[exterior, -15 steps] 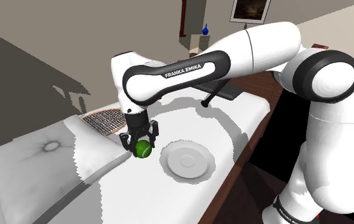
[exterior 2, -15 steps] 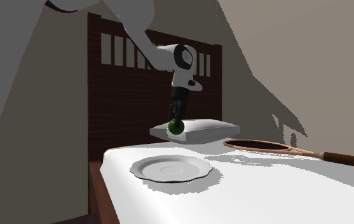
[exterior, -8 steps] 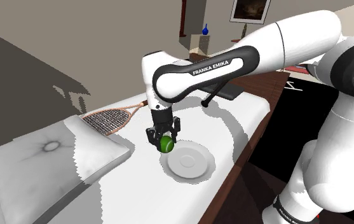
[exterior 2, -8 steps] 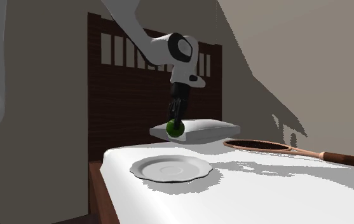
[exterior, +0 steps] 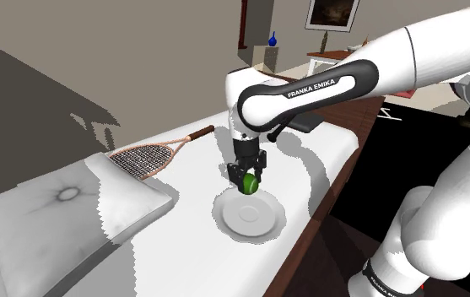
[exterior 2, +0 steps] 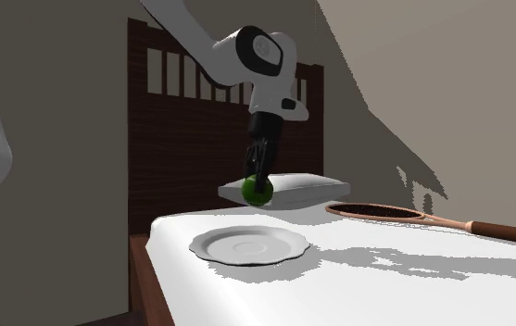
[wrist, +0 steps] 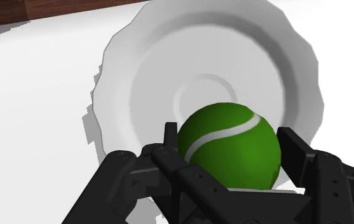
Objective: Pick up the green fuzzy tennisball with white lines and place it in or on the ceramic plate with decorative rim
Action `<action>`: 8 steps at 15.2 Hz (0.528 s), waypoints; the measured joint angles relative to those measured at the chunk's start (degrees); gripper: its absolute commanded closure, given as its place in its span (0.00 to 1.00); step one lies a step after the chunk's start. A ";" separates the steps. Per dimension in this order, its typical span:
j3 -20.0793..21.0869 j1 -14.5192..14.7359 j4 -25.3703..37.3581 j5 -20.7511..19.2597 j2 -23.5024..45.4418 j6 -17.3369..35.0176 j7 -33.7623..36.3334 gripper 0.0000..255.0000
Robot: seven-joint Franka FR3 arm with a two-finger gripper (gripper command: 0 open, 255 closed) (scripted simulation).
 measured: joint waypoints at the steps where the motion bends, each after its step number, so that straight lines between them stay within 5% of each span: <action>1: -0.22 -0.16 -1.29 -0.01 -0.45 0.82 -0.46 1.00; 8: -0.20 -0.22 -4.83 -0.19 1.22 5.99 -0.69 1.00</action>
